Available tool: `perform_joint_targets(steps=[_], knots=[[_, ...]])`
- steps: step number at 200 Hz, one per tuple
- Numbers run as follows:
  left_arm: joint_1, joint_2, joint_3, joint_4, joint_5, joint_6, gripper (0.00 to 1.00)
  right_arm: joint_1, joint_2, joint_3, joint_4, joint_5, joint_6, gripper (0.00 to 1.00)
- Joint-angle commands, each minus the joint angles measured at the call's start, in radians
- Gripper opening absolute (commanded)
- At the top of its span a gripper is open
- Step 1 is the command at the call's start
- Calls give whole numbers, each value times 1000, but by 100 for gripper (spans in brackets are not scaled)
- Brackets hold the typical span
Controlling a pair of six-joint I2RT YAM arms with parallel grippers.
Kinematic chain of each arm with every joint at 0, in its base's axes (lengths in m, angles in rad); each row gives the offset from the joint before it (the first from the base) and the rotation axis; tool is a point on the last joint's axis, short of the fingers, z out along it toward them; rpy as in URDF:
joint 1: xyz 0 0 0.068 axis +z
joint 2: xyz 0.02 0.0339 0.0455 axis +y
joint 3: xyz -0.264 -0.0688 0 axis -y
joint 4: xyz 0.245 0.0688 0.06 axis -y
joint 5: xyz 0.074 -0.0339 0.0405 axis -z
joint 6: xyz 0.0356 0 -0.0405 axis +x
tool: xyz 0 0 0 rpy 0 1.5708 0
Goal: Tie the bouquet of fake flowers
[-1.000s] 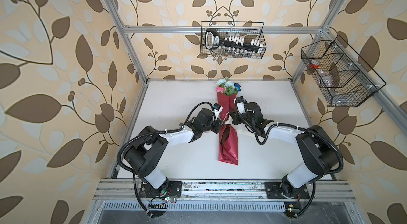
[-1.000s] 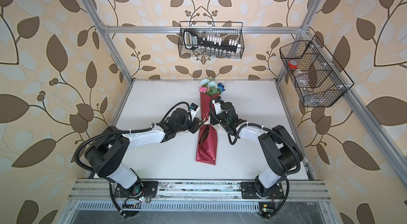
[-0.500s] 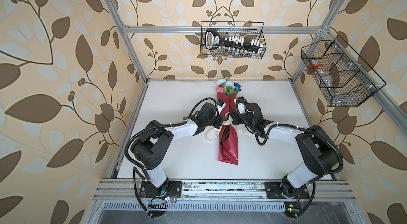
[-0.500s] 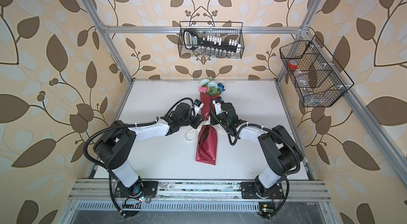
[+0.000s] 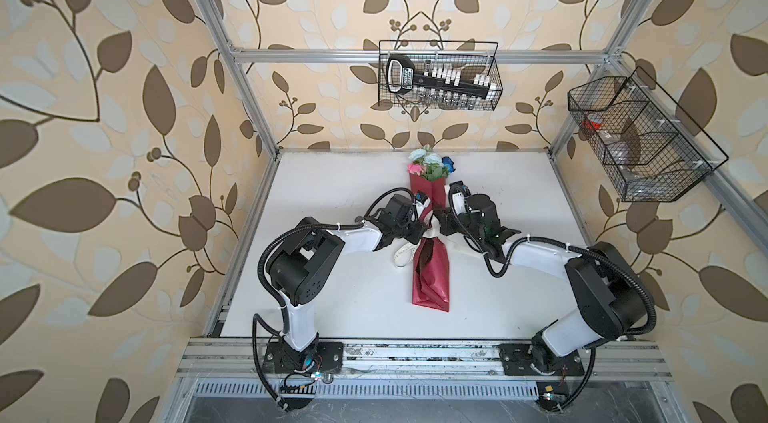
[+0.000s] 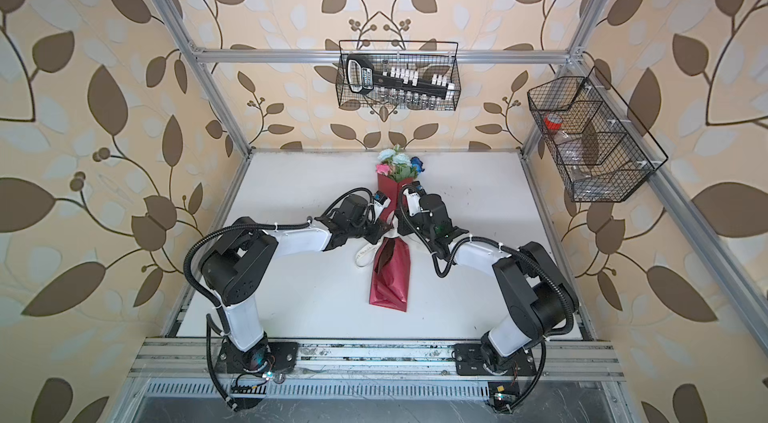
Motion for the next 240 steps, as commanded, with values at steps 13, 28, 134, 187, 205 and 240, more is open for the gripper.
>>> perform_joint_targets(steps=[13, 28, 134, 187, 205, 240], knots=[[7, 7, 17, 57, 46, -17, 23, 2, -32, -37, 11, 49, 13, 0], [7, 18, 31, 56, 54, -22, 0, 2, -37, -54, 13, 58, 21, 0], [7, -14, -12, 167, 47, -57, 0, 3, -203, -103, -142, 160, 259, 35], [7, -24, -21, 187, 44, -57, 0, 3, -245, -107, -158, 57, 456, 34], [7, -26, -26, 192, 39, -60, 0, 14, -210, -117, -94, -16, 512, 31], [5, -31, -34, 196, 36, -63, 0, 24, -136, -94, -61, -6, 495, 31]])
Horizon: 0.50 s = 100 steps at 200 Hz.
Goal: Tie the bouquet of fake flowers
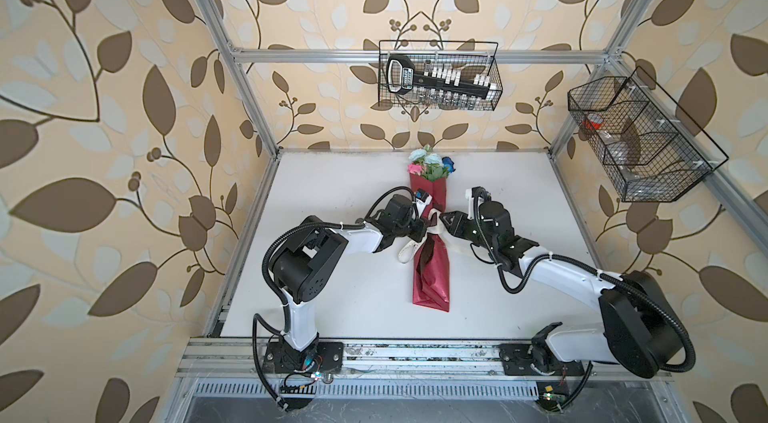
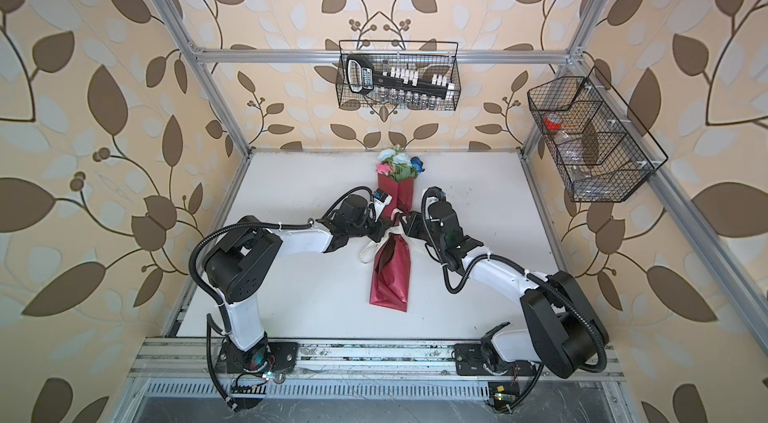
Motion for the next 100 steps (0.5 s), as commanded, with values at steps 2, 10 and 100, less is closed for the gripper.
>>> perform_joint_targets(steps=[2, 10, 100], knots=[[4, -49, -13, 50, -4, -9, 0, 6, 49, 4, 34, -26, 27, 31], [6, -50, -14, 52, -4, -9, 0, 7, 62, 11, 38, -24, 19, 31], [5, -50, -17, 55, 1, -10, 0, 18, 211, 96, 93, -29, 2, 31]])
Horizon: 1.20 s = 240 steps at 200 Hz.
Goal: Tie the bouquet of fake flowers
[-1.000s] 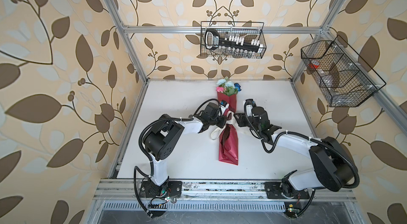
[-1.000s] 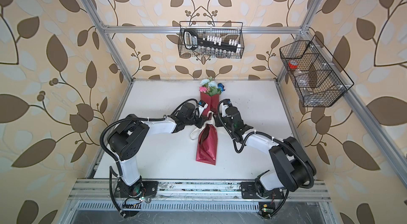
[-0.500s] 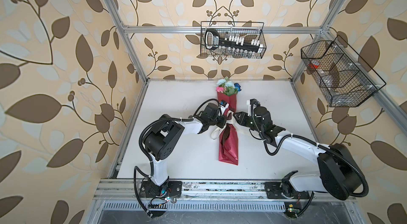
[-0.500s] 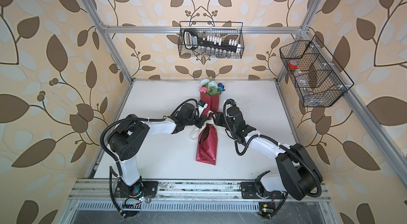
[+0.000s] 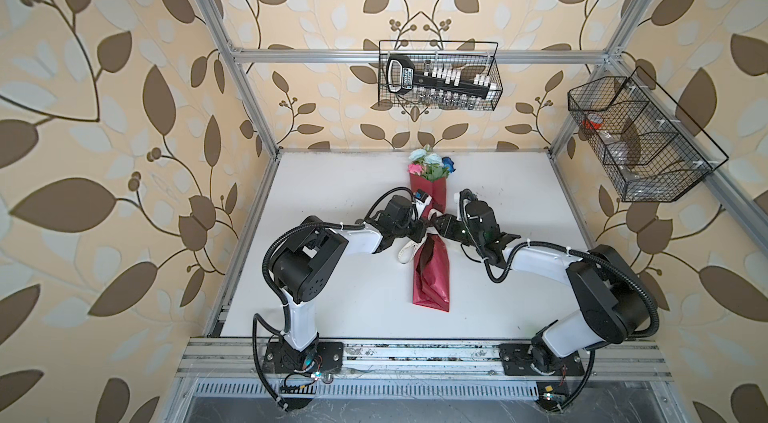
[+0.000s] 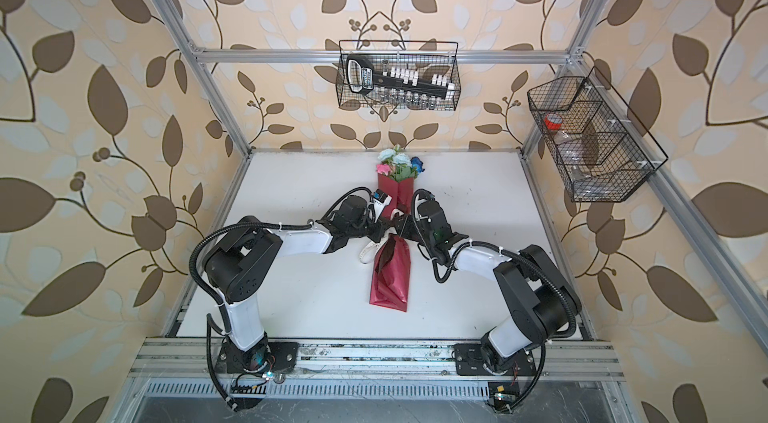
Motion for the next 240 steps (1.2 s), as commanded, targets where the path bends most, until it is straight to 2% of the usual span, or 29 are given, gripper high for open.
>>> perform_joint_targets(steps=[1, 60, 132, 170, 177, 189, 203, 240], knots=[[5, -49, -8, 42, 3, -9, 0, 7, 35, 38, 39, -7, -7, 30], [5, -56, -19, 54, 7, -7, 0, 9, 108, 89, 54, 33, -6, 31], [-4, -57, -24, 72, 13, 12, 0, 7, 181, 112, 86, 73, 43, 26], [-5, -78, -48, 90, 37, 16, 0, 7, 193, 119, 91, 82, 42, 0], [-5, -87, -56, 93, 35, 13, 0, 7, 191, 118, 91, 80, 39, 0], [-5, -115, -78, 100, 15, 1, 21, 6, 181, 115, 93, 75, 37, 0], [-2, -160, -98, 88, -2, -7, 32, 6, 163, 109, 96, 68, 33, 0], [17, -307, -148, -5, -30, -4, 37, 3, 102, 91, 96, 34, 39, 0]])
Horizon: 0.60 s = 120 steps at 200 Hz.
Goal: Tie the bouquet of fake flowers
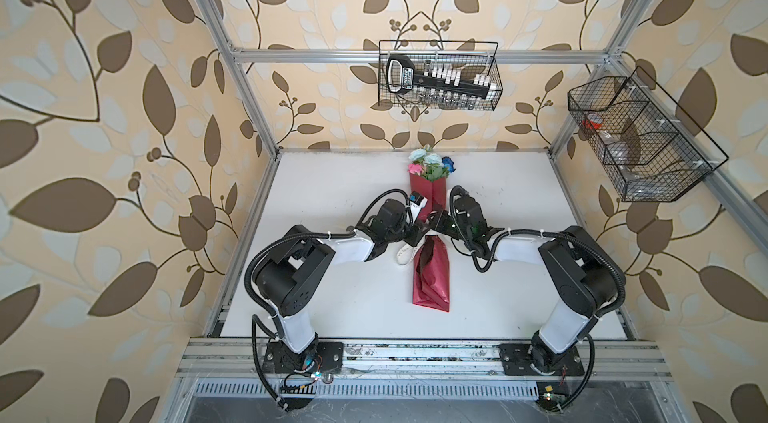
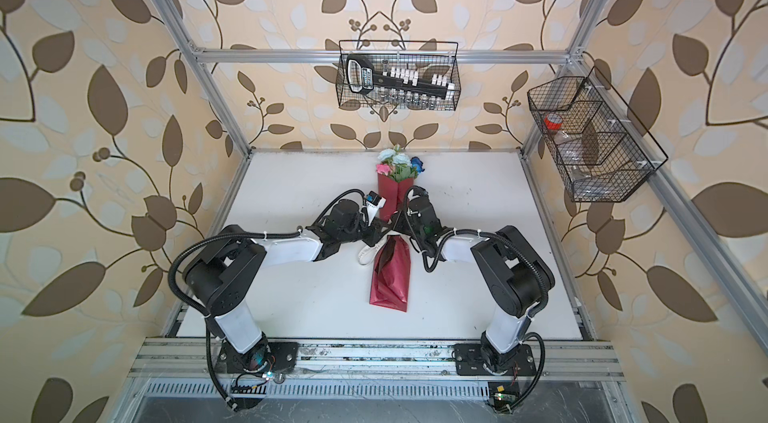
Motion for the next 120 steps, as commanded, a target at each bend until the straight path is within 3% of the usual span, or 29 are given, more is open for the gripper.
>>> perform_joint_targets(steps=[1, 66, 120], knots=[[19, -130, -24, -35, -22, 1, 37, -3, -58, 2, 15, -20, 1, 0], [116, -167, -48, -265, 87, 86, 33, -9, -92, -17, 14, -82, 22, 0], [118, -60, 42, -441, 223, 234, 30, -16, -114, -42, 5, -84, 26, 0]])
